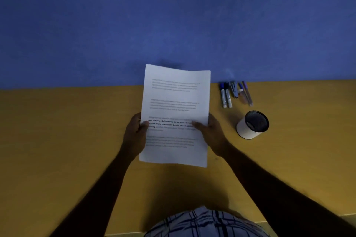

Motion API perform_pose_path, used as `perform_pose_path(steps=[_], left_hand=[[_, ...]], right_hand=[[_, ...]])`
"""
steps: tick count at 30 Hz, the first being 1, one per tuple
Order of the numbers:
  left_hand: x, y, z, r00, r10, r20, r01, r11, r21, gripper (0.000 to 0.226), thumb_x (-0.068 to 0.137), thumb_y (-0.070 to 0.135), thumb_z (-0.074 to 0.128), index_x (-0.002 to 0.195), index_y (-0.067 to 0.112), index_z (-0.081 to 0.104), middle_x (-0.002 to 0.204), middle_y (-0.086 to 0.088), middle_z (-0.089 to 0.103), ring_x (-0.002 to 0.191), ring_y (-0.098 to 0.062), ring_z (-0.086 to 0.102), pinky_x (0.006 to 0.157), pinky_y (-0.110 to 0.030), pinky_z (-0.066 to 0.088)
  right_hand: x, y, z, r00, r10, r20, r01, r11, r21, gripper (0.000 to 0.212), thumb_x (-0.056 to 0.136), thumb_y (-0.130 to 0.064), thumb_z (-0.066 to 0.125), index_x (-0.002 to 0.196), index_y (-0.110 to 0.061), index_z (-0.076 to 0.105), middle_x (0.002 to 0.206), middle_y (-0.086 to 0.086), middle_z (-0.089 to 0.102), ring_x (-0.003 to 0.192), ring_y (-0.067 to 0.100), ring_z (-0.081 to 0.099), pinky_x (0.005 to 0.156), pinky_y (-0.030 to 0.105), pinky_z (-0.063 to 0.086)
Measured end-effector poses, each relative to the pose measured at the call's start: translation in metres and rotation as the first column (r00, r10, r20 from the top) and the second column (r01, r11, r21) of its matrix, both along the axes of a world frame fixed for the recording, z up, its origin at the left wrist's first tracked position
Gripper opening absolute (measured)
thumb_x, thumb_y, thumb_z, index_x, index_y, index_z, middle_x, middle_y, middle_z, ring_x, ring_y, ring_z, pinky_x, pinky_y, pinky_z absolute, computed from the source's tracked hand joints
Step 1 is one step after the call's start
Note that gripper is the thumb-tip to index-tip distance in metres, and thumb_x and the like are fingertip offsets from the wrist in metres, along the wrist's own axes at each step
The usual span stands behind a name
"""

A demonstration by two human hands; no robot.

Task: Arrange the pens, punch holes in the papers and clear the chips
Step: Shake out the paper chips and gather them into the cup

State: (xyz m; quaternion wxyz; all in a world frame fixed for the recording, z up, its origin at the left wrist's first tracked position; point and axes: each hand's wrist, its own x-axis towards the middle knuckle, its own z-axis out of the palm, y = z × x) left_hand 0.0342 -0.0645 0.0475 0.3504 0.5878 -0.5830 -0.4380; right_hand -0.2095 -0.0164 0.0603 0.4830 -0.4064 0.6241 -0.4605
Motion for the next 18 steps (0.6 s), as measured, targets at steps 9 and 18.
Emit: perform_pose_path(steps=[9,18], left_hand=[[0.066,0.007,-0.036,0.99,0.141,0.031,-0.144,0.952,0.271,0.028,0.097,0.006,0.047,0.124,0.006,0.054,0.117,-0.014,0.063,0.101,-0.029,0.06,0.088,-0.041,0.049],[0.124,0.025,-0.053,0.965,0.184,0.187,-0.236,0.921,0.311,0.03,0.097,0.008,0.045,0.126,0.004,0.052,0.115,-0.017,0.063,0.1,-0.034,0.061,0.085,-0.046,0.051]], right_hand=[[0.077,-0.005,-0.032,0.997,0.027,0.072,-0.043,0.975,0.216,0.034,0.087,0.008,0.056,0.118,-0.005,0.062,0.122,0.014,0.067,0.11,0.032,0.064,0.096,0.046,0.052],[0.129,-0.003,-0.062,0.997,0.081,0.009,-0.078,0.912,0.402,0.036,0.088,-0.01,0.063,0.122,-0.002,0.056,0.123,0.012,0.064,0.107,0.027,0.063,0.09,0.04,0.054]])
